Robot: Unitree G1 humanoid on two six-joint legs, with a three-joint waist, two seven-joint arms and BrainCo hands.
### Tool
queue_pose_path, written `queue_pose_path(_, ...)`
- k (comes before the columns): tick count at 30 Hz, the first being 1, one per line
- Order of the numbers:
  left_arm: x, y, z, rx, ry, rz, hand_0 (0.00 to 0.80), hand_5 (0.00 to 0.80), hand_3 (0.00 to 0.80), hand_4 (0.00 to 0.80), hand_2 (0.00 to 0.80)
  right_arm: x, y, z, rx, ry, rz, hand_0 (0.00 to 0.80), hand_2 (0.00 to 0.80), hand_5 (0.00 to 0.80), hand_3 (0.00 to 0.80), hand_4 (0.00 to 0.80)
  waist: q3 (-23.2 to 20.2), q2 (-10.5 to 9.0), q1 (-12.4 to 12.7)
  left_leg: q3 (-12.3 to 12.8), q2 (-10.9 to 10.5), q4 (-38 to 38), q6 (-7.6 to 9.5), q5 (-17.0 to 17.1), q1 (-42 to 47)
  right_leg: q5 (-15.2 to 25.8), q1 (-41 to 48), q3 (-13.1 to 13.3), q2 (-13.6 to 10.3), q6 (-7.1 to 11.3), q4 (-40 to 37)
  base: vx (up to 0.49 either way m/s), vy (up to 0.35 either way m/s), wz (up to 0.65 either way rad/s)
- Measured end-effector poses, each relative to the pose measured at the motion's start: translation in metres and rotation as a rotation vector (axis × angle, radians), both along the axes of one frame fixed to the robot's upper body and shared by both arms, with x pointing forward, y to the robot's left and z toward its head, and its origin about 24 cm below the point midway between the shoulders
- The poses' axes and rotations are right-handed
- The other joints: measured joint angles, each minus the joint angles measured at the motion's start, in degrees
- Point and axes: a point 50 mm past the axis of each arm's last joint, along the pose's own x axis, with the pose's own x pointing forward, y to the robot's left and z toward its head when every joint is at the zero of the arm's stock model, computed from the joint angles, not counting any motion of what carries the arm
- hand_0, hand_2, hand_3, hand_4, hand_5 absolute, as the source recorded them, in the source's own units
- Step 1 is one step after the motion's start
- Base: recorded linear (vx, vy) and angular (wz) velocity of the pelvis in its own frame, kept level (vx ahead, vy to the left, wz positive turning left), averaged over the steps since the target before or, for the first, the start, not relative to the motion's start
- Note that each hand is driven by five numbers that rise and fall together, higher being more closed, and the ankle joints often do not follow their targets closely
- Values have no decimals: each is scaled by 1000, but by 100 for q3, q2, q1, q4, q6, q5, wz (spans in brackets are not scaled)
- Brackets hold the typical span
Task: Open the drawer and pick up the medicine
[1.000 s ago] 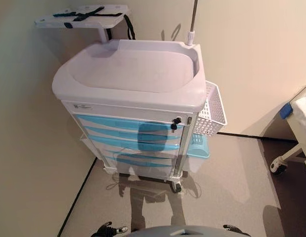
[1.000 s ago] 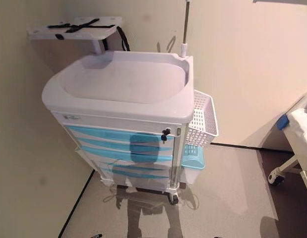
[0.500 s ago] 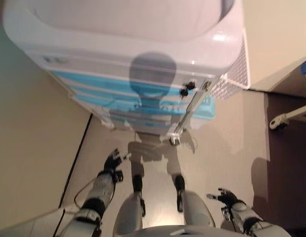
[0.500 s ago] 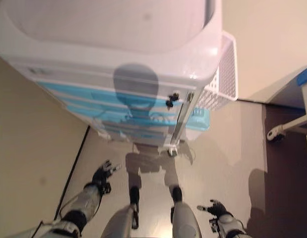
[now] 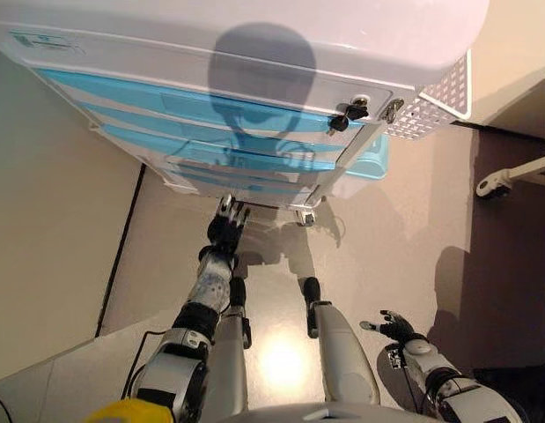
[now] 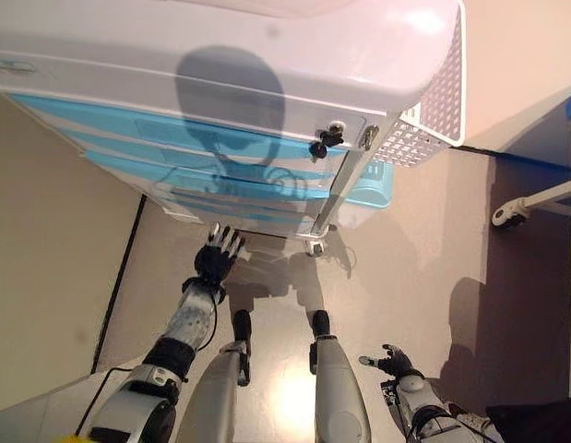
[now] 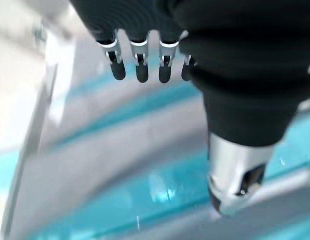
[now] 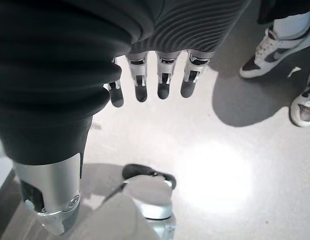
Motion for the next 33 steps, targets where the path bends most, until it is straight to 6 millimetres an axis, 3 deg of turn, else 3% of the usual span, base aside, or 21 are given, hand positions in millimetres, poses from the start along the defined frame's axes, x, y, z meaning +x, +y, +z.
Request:
queue_pose_path(4,8,-5,26,3,-106,-31,0,0,0,0,0,1,3,0,3,7,29,0,0,0,0,0,-1,-8,-51,21,8,61,9,-38,-100,11,-56,16,5,15,-38,1,10,-2)
queue_pose_path(9,14,8,37,54,-141,-3,0,0,0,0,0,4,5,1,17,-3,37,0,0,0,0,0,-19,-59,-130,40,26,103,23,-49,-256,94,-156,29,27,37,-160,14,7,-3)
queue_pose_path(14,18,18,35,83,-117,21,0,0,0,0,0,5,8,1,23,-2,64,0,0,0,0,0,-72,-176,-144,100,57,227,62,-121,-401,189,-224,88,64,71,-258,7,20,-10)
queue_pose_path(22,23,49,36,152,-66,103,0,0,0,0,0,8,12,1,30,-10,77,0,0,0,0,0,-304,-545,-209,235,184,828,113,-488,-813,311,-448,270,181,144,-349,40,31,-19)
queue_pose_path(33,24,50,39,167,-79,105,0,0,0,0,0,7,18,0,46,5,132,0,0,0,0,0,-318,-564,-207,290,220,883,167,-523,-887,483,-413,296,199,178,-602,-33,3,-6)
